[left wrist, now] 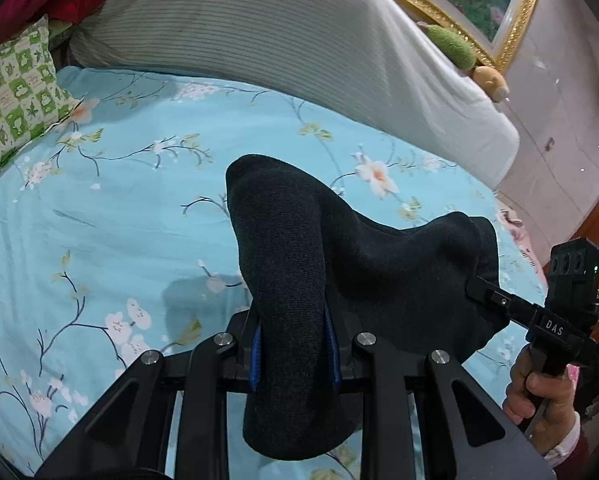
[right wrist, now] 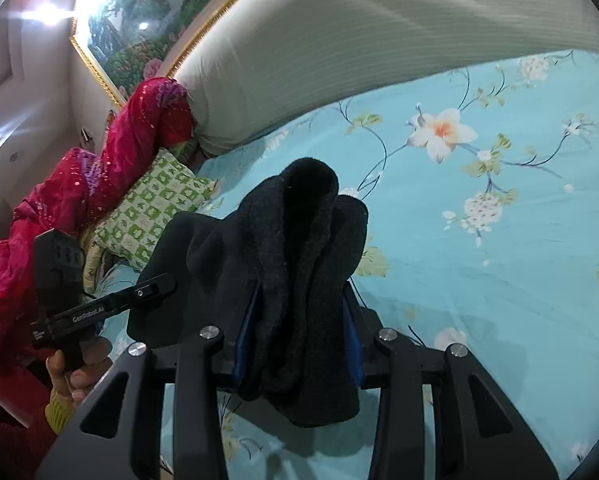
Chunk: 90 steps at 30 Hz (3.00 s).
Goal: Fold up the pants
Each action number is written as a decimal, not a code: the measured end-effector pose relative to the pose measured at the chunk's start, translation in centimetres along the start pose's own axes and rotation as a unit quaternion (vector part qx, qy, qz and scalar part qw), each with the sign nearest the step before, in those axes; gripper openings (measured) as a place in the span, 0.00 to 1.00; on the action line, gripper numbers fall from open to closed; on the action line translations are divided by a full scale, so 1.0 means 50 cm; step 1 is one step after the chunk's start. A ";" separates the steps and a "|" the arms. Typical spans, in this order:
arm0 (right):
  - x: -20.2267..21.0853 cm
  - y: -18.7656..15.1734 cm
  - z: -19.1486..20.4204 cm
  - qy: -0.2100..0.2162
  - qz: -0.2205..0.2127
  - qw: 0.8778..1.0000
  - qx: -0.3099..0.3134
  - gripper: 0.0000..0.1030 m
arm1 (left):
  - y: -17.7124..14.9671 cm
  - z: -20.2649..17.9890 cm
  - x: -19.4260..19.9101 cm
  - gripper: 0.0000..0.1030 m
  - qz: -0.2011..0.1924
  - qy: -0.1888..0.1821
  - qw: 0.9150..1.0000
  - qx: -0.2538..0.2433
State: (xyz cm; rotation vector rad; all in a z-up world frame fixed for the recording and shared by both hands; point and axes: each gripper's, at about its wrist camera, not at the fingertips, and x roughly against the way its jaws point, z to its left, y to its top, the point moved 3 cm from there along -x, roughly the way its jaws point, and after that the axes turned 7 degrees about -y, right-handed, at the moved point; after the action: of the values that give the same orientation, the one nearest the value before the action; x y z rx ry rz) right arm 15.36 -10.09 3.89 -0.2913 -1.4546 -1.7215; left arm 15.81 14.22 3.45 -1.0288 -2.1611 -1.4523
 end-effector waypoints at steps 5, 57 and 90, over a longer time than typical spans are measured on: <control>-0.044 0.008 -0.007 0.001 0.015 1.000 0.001 0.39 | -0.001 0.034 -0.023 0.24 0.001 0.012 1.000 0.010; 0.010 -0.088 0.063 -0.097 -0.035 0.990 0.099 0.91 | -0.129 -0.013 0.030 0.81 -0.041 0.142 0.989 -0.022; -0.007 -0.147 0.098 -0.122 -0.034 0.978 0.167 1.00 | -0.194 -0.069 0.020 0.92 -0.068 0.201 0.974 -0.082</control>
State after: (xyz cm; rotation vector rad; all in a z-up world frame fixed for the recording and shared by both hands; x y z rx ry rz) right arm 8.73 -5.78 0.00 -0.2803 -1.9229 -1.4980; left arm 7.70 9.39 -0.80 -0.5766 -1.8723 -1.7506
